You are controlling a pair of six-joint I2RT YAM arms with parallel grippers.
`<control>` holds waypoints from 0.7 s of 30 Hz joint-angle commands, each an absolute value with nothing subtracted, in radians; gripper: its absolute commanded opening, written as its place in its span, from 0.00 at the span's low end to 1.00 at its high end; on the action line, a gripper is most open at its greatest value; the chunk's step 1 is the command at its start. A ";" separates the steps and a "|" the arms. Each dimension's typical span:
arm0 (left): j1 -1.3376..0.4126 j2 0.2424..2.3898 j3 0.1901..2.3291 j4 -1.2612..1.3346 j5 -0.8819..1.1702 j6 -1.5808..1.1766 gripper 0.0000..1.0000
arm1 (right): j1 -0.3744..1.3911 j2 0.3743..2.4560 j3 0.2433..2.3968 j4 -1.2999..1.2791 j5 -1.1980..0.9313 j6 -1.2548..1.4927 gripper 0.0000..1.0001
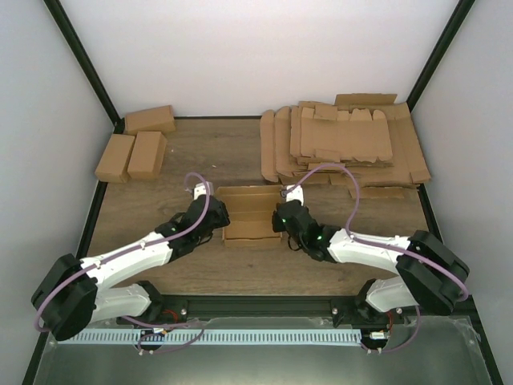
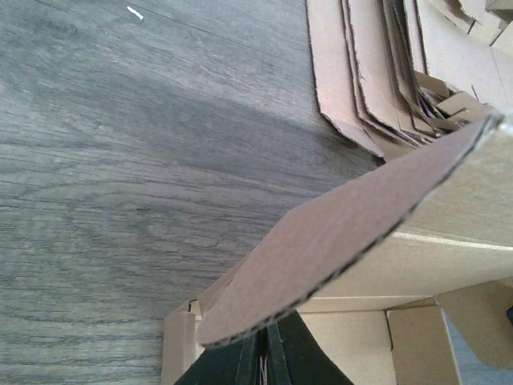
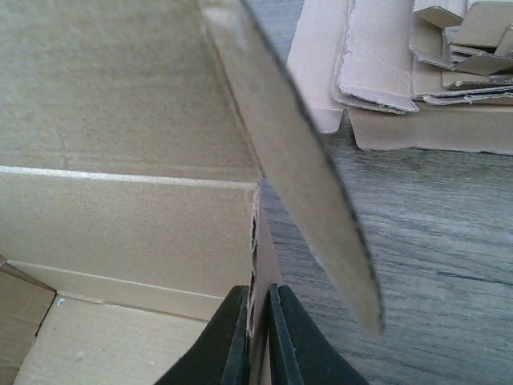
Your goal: Fold the paper box
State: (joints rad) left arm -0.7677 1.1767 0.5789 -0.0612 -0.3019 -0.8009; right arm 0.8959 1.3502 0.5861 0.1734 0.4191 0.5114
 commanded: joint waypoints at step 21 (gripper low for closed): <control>-0.818 1.214 0.630 -0.170 -0.234 -0.832 0.24 | 0.986 1.425 0.588 0.206 0.602 0.566 0.01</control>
